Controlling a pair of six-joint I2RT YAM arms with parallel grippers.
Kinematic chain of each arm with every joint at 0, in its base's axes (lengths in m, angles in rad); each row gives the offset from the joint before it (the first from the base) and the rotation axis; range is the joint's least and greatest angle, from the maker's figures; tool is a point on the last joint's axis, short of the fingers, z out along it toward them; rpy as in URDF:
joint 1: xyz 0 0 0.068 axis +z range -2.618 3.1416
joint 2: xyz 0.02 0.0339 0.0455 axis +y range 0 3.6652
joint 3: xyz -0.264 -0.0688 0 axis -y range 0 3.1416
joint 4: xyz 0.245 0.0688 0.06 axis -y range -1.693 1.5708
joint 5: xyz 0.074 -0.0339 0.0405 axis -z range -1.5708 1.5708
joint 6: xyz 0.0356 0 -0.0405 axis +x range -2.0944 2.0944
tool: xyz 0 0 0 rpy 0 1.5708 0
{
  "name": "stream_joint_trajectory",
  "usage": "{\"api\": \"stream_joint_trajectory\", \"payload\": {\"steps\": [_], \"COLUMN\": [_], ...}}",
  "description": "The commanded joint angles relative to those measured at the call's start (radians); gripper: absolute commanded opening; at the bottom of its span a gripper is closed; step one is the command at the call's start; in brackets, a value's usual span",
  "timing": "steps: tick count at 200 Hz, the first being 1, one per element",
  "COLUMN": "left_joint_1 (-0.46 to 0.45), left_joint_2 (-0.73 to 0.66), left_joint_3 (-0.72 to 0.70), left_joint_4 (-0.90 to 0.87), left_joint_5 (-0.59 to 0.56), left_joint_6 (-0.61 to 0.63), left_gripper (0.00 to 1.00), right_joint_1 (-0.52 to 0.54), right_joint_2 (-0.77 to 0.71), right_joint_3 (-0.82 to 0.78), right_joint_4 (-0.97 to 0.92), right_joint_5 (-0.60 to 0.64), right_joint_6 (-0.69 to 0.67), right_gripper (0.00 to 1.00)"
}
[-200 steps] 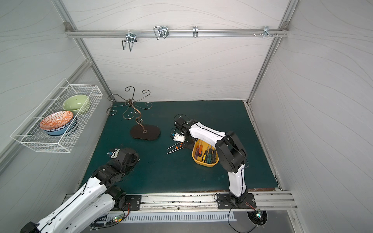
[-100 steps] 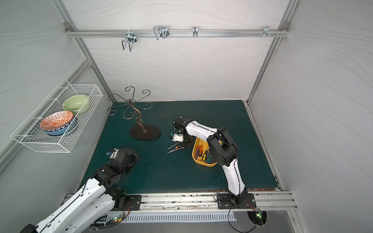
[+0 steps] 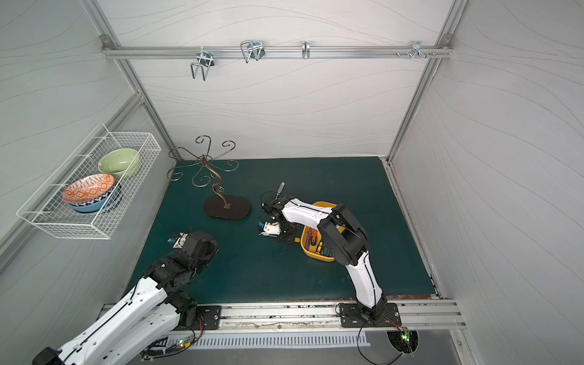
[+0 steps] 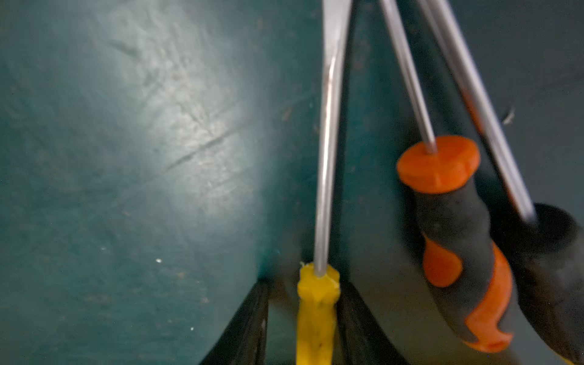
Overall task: Put the screwdriver on the desktop into the storage box
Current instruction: Pick up the screwdriver from the center of the board, then place the screwdriver in the storage box.
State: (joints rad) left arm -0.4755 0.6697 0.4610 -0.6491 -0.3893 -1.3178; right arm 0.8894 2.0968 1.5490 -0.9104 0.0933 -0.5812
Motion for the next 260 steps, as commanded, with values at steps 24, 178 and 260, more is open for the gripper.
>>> {"api": "stream_joint_trajectory", "payload": {"steps": [24, 178, 260], "left_joint_1": [0.006, 0.006, 0.006], "left_joint_2": [-0.029, -0.062, -0.003], "left_joint_3": [0.018, 0.072, 0.074], "left_joint_4": [-0.013, -0.080, -0.035], "left_joint_5": [-0.022, -0.074, -0.028], "left_joint_6": [0.008, 0.051, 0.077], "left_gripper": [0.40, 0.40, 0.39], "right_joint_1": [0.012, 0.089, 0.026], "right_joint_2": [-0.017, -0.317, -0.848], "right_joint_3": [-0.039, -0.117, -0.478], "right_joint_4": [-0.022, 0.096, 0.168], "right_joint_5": [0.028, 0.042, 0.128], "right_joint_6": [0.035, 0.300, 1.107], "right_gripper": [0.31, 0.00, 0.00]}}
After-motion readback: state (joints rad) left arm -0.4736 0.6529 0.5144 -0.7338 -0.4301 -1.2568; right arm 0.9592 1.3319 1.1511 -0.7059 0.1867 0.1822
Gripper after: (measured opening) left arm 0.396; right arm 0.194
